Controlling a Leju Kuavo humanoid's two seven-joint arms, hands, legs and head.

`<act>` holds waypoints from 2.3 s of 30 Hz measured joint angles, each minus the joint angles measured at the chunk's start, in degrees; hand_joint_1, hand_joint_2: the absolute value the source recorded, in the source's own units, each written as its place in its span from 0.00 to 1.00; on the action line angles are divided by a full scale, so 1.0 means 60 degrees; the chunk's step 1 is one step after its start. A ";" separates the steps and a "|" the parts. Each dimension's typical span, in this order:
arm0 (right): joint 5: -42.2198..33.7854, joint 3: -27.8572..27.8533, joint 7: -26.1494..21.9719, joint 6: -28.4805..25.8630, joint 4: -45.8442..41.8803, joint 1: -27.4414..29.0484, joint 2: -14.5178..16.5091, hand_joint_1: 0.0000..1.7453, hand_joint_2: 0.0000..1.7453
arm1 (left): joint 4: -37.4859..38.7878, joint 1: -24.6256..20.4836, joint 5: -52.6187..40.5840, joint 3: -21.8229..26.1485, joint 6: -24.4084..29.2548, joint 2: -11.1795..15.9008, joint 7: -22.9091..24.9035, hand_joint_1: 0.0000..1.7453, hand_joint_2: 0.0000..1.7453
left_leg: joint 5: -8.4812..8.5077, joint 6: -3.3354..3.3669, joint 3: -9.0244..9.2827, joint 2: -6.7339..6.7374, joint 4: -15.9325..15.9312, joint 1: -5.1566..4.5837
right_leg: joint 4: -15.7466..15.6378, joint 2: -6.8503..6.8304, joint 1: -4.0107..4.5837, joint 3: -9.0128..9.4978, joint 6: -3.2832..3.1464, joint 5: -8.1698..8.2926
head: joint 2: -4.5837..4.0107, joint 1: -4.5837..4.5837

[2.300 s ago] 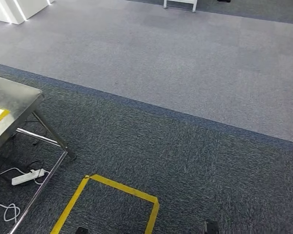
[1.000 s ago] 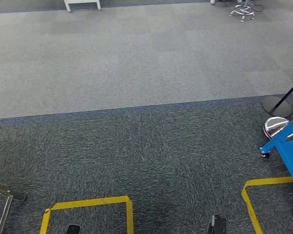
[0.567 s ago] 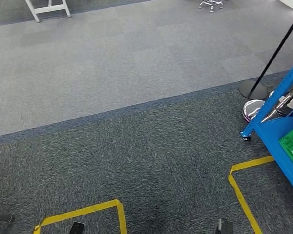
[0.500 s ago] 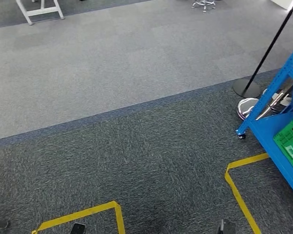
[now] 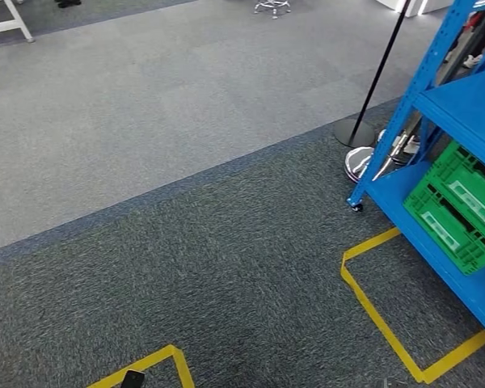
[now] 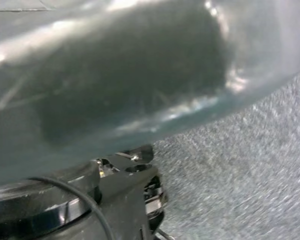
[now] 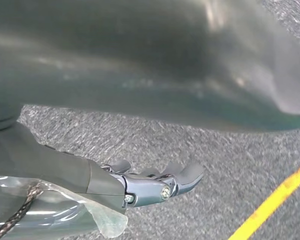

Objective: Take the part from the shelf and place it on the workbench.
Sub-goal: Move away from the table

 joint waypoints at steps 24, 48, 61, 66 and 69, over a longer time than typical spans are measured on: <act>0.0668 -0.0150 -0.0028 0.0129 0.0101 -0.0042 -0.0133 0.00 0.00 | -0.0049 0.0005 -0.0389 0.0279 0.0005 -0.0005 -0.0002 0.00 0.00 | 0.0200 0.0006 -0.0375 -0.0532 0.0418 -0.0152 | -0.2255 0.0479 0.0101 0.1593 -0.0436 0.0846 | 0.0003 -0.0062; 0.1059 -0.0478 -0.0041 0.0179 0.0116 -0.0045 -0.0145 0.00 0.00 | -0.0054 -0.0035 -0.0669 0.0550 0.0000 -0.0059 -0.0020 0.00 0.00 | -0.1341 -0.0460 -0.1087 0.0054 0.2701 0.0004 | -0.2163 -0.0103 -0.0071 0.1457 -0.0420 0.0817 | 0.0000 -0.0082; 0.1252 -0.0638 -0.0092 0.0264 0.0123 -0.0039 -0.0133 0.00 0.00 | -0.0060 -0.0043 -0.0781 0.0687 0.0002 -0.0067 -0.0040 0.00 0.00 | 0.0155 -0.0027 -0.0158 -0.0155 -0.0048 -0.0051 | -0.1339 0.0075 -0.0042 0.1213 -0.0077 0.0086 | 0.0000 -0.0024; 0.1300 -0.0685 -0.0094 0.0267 0.0123 0.0012 -0.0137 0.00 0.00 | -0.0060 -0.0027 -0.0809 0.0729 -0.0002 -0.0072 -0.0041 0.00 0.00 | -0.0104 -0.0054 0.0104 0.0074 -0.0039 -0.0028 | -0.0037 -0.0090 -0.0133 0.0158 0.0121 0.0126 | 0.0000 -0.0012; 0.1378 -0.0751 -0.0095 0.0281 0.0135 -0.0006 -0.0136 0.00 0.00 | -0.0062 -0.0028 -0.0864 0.0752 0.0000 -0.0068 -0.0043 0.00 0.00 | -0.0359 -0.0216 0.0341 0.0176 0.0019 -0.0043 | -0.1727 -0.0398 -0.0152 0.0901 0.0133 0.1030 | 0.0000 0.0014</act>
